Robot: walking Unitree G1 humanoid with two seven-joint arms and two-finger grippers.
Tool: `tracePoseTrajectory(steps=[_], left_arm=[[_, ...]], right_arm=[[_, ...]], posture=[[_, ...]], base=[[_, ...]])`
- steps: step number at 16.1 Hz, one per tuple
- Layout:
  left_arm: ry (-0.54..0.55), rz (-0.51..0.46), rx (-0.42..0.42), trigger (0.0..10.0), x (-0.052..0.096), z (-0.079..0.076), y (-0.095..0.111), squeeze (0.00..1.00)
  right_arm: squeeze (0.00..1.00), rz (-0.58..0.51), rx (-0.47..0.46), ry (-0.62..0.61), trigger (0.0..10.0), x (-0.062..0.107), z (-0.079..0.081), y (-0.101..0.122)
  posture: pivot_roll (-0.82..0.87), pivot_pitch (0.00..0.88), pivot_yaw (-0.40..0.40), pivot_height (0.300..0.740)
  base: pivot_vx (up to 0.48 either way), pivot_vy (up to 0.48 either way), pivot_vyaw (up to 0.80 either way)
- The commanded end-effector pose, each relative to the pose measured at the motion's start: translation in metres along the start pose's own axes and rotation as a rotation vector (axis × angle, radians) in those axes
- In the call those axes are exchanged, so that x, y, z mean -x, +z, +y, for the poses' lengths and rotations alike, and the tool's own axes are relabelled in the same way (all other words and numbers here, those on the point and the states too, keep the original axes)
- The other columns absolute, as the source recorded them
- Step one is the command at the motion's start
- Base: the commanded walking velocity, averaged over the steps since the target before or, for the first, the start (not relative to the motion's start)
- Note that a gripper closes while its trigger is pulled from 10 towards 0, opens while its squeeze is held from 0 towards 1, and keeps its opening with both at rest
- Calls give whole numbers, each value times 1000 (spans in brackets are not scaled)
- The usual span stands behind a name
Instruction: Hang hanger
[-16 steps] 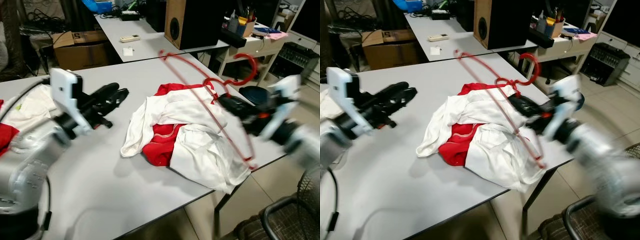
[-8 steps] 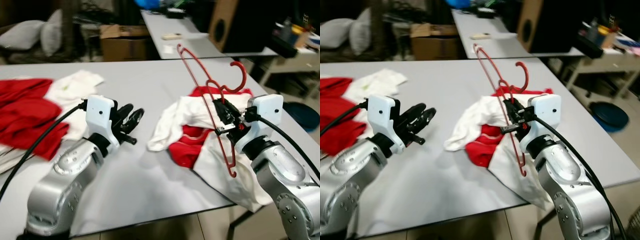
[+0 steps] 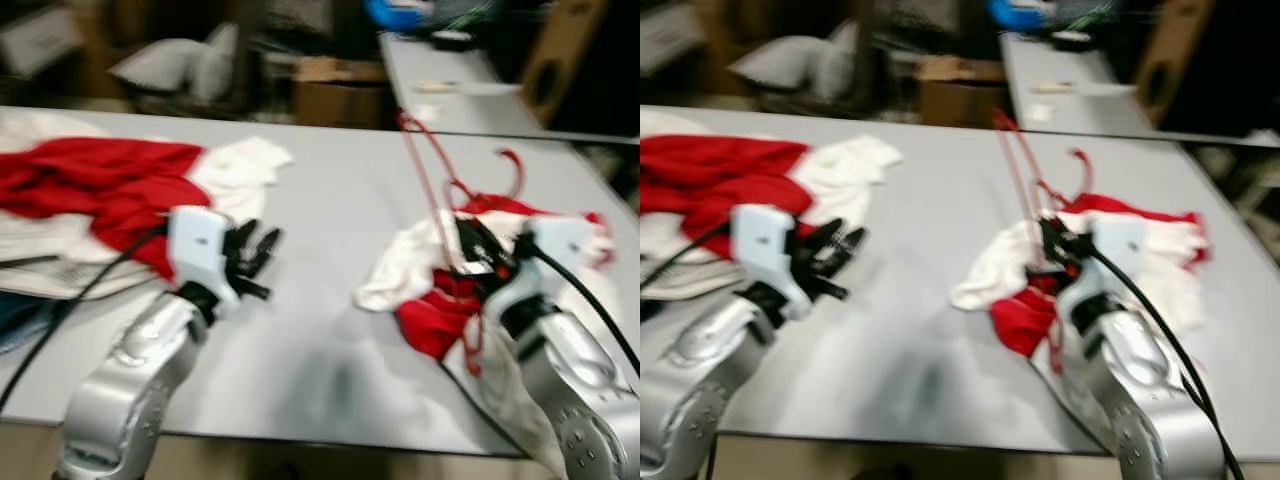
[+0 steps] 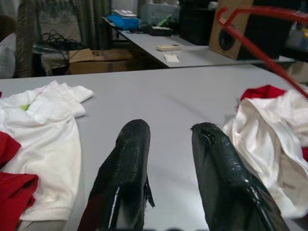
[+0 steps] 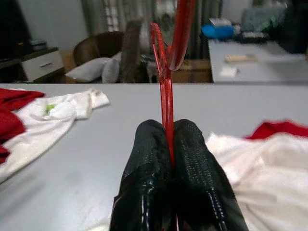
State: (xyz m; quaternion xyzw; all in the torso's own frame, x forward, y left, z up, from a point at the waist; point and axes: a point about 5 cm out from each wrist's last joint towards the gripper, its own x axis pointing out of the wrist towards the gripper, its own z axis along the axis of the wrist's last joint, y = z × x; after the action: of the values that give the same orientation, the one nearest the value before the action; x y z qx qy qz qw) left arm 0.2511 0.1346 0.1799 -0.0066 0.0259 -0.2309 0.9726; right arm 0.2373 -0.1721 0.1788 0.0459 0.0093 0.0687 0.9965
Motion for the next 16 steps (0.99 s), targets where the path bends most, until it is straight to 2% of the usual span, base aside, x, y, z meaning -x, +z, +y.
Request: tracePoseTrajectory(steps=[1,2,4,6,10,11,12,14,16], left_arm=[[-9,0,-16,10000,-2,2,3,0],[9,-10,8,10000,-3,6,6,0],[41,-15,19,10000,-2,11,4,0],[27,-12,22,10000,-2,9,1,0],[22,-8,30,10000,-4,6,-2,0],[16,-5,25,10000,-4,5,-3,0],[15,-10,18,10000,-4,5,-2,0],[18,-22,10,10000,-5,6,1,0],[18,-38,4,10000,-6,6,6,0]], right_arm=[[0,-26,-31,-24,10000,0,-1,2],[0,-21,-47,-31,10000,0,1,2],[0,-4,-17,-31,10000,2,1,-1],[0,-3,9,-26,10000,5,0,0],[0,-4,19,30,10000,5,4,2],[0,16,79,6,10000,4,3,1],[0,13,75,7,10000,3,4,-2],[0,-12,4,-13,10000,2,4,0],[0,-2,38,-49,10000,-2,0,1]], posture=[[53,0,-4,740],[52,0,-3,740],[46,0,-1,740],[32,0,-2,740],[18,0,-3,740],[18,0,-3,740],[22,0,-5,740],[25,0,-2,740],[26,0,-2,740]], base=[[0,0,800],[0,0,800],[0,0,800],[0,326,800],[0,358,0],[0,360,0],[0,360,0],[0,360,0],[0,358,0]])
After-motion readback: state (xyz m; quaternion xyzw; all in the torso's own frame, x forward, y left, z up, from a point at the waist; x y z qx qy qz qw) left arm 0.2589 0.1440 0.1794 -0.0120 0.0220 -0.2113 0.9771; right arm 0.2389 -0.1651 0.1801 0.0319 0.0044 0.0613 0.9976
